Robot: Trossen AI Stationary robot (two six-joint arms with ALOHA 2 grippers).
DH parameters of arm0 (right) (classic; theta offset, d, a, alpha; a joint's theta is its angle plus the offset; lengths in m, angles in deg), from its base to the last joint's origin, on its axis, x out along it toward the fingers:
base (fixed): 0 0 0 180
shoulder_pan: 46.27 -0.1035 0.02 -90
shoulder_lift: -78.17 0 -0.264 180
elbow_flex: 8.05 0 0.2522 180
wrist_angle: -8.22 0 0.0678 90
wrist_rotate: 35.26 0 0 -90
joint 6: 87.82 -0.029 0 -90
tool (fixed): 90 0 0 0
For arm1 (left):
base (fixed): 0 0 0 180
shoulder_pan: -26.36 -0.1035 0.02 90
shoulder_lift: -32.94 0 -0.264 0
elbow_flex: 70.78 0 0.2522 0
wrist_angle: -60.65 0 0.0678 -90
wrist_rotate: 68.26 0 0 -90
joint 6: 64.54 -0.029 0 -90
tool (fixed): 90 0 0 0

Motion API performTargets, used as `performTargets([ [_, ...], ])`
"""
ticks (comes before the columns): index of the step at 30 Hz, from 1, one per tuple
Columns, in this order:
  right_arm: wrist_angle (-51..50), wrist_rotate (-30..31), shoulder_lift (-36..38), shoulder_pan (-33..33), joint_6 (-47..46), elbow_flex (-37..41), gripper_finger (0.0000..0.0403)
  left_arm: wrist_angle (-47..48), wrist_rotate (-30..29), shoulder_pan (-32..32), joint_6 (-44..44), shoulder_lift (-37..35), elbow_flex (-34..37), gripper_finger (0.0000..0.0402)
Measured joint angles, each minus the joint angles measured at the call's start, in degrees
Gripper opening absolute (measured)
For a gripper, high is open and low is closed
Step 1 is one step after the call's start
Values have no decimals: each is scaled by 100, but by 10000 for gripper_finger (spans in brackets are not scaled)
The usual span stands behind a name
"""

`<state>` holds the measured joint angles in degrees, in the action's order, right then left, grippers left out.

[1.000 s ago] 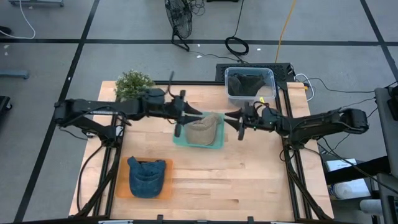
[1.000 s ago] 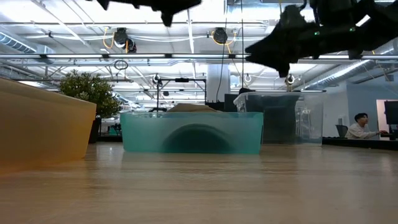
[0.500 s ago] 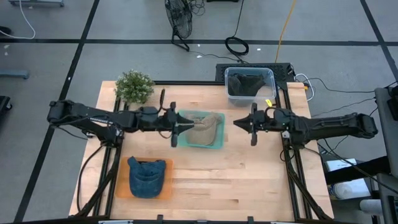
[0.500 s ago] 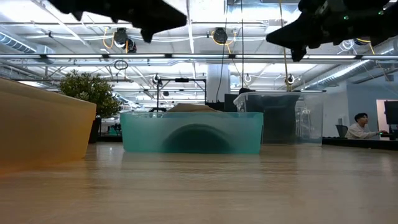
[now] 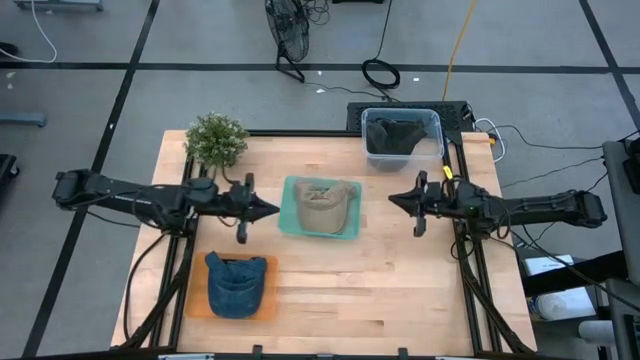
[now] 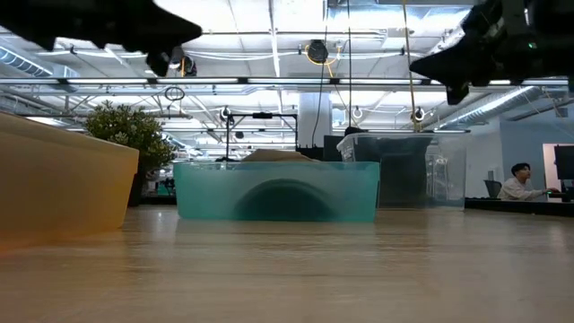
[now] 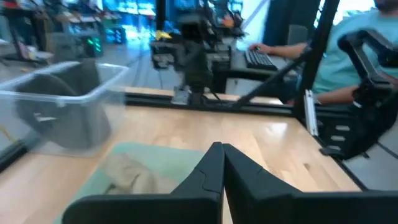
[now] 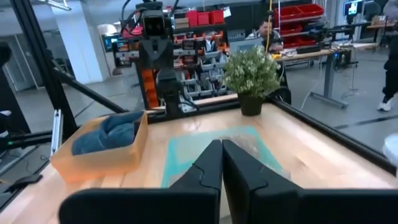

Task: Pick & Place hat
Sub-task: Return to Home Position

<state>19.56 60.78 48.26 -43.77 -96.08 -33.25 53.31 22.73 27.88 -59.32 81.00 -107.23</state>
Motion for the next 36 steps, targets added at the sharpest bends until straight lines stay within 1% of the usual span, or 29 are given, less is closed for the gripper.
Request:
performTargets([
  [5,-8,13,667,0,17,452,0,-20,-415,18,38,-904,703,3],
  [12,22,-17,1375,0,126,1007,0,-241,-436,18,125,-1749,1532,2],
  [15,-236,-16,1528,0,143,1031,0,-421,-421,-5,212,-2064,1880,4],
  [18,-213,-141,1622,0,57,1036,0,-574,-418,-28,318,-2415,2182,2],
  [23,-239,-594,1737,0,43,1043,0,70,-399,-28,390,-2912,2207,9],
  [25,-235,-676,1769,0,43,1044,0,221,-399,-28,397,-3077,2207,10],
  [29,-636,-630,1838,0,90,1048,0,386,-389,-27,367,-3349,2205,4],
  [33,-1094,-625,1847,0,170,1053,0,812,-179,-24,315,-3531,2205,14],
  [36,-1601,-625,1847,0,159,1055,0,1226,-104,-23,393,-3605,2205,10],
])
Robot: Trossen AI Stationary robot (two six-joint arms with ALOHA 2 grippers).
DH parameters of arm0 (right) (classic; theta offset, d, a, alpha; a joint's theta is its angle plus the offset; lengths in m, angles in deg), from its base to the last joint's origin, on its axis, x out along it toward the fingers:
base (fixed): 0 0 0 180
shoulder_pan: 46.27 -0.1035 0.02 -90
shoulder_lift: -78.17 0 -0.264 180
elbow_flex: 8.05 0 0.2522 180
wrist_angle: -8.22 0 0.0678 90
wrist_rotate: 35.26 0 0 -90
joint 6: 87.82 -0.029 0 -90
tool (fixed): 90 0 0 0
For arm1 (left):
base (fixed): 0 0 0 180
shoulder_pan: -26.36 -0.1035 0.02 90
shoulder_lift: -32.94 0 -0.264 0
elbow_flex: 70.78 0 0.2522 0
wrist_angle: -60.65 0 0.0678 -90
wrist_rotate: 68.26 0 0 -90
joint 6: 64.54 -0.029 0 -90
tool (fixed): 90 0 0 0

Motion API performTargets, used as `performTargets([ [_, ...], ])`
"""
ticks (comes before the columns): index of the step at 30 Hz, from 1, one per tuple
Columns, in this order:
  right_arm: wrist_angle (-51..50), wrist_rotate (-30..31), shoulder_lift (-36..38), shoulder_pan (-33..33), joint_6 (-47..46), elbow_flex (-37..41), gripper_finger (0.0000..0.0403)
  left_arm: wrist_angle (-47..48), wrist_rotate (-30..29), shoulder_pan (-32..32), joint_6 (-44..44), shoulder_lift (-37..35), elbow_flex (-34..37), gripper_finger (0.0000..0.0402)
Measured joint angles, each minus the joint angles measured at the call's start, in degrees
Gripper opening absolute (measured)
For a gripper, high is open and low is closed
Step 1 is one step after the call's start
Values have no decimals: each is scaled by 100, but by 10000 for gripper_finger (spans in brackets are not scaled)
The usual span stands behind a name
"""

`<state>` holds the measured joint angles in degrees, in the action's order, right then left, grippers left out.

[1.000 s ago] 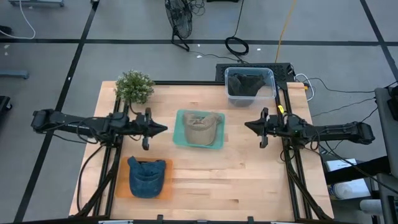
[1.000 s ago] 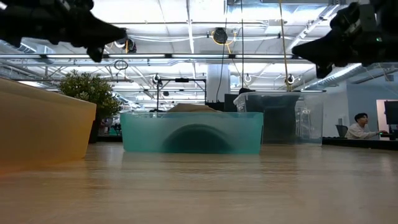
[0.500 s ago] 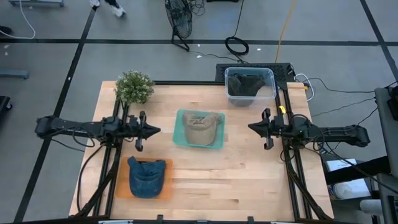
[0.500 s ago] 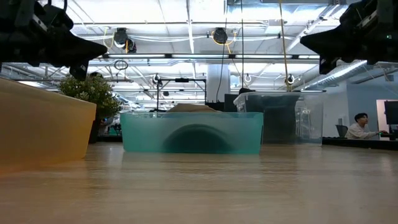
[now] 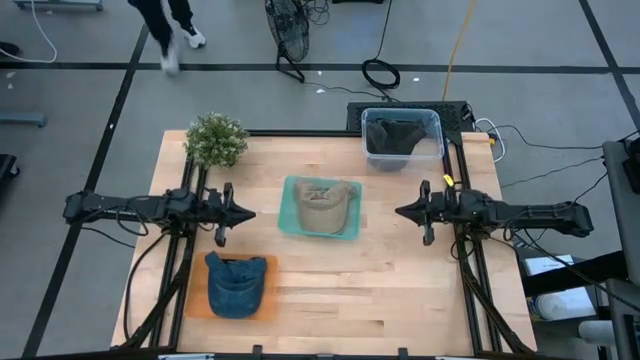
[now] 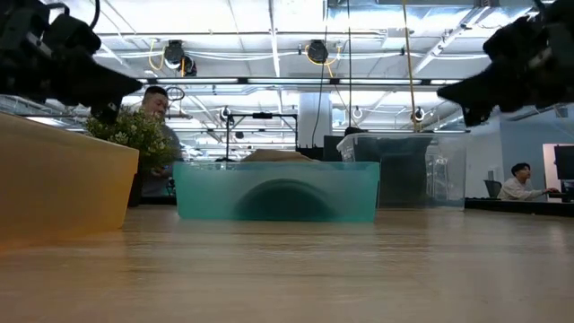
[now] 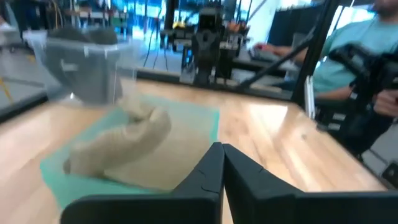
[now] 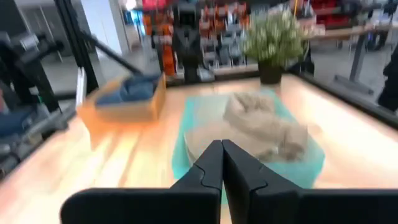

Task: Pick & Place hat
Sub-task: Return to Home Position

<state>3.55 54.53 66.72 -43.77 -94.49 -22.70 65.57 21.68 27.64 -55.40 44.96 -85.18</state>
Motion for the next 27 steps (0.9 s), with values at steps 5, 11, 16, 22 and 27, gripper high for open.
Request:
performTargets([
  [5,-537,17,-2,0,103,0,0,510,135,-1,-102,-19,0,11],
  [11,-535,41,-2,0,153,2,0,563,459,-1,-590,-18,0,8],
  [16,-291,26,-2,0,178,2,0,447,321,-2,-605,-9,-5,10],
  [22,-300,17,-2,1,147,2,0,459,299,-3,-603,-5,-7,48],
  [27,-310,15,-2,0,140,4,0,450,298,-3,-601,-5,-9,68],
])
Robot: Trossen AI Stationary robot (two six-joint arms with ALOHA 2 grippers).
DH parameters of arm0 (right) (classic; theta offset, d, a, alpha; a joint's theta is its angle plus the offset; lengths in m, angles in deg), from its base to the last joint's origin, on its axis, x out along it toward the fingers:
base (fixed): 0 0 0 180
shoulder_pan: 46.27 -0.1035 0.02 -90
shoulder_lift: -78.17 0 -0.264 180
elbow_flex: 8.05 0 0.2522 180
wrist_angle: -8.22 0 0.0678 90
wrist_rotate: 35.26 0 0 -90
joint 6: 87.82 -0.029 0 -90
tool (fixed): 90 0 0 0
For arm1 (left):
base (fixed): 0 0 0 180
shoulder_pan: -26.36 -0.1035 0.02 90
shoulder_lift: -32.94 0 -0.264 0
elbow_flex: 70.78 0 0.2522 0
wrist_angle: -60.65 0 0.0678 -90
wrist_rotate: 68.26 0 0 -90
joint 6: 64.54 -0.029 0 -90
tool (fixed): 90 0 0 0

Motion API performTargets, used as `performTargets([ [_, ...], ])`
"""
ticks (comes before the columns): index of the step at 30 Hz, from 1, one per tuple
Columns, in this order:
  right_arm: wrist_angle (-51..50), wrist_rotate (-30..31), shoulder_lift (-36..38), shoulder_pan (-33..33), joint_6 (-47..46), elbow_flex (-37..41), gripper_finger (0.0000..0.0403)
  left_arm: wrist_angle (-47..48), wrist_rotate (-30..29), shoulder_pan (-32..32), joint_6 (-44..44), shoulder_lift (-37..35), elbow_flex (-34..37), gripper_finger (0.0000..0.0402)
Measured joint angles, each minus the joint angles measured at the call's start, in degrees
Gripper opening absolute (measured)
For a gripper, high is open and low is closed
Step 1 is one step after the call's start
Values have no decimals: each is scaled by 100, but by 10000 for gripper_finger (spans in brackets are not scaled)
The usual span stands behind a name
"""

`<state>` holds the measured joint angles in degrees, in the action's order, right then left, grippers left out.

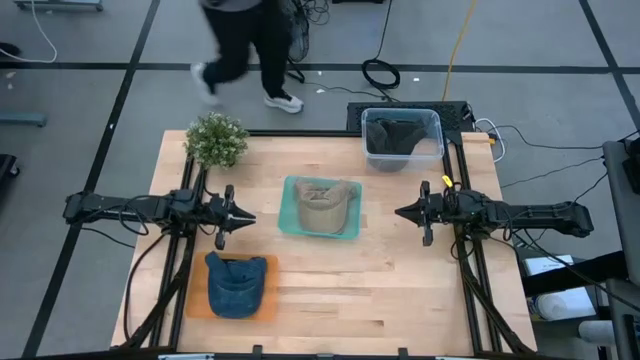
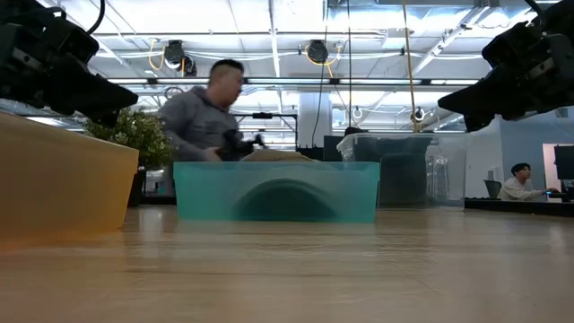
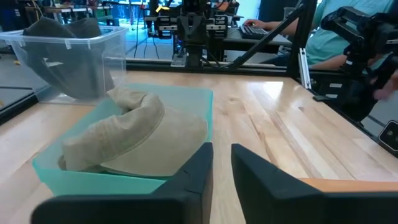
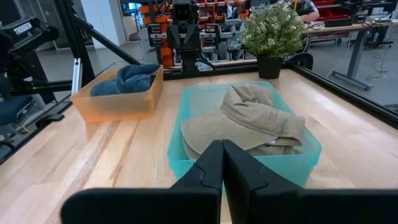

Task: Pick & Place hat
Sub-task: Return to Home Position

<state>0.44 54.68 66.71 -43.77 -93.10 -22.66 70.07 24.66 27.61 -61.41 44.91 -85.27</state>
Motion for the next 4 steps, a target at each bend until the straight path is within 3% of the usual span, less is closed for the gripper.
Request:
performTargets([
  [4,0,0,0,0,0,0,0,0,-1,0,2,0,2,78],
])
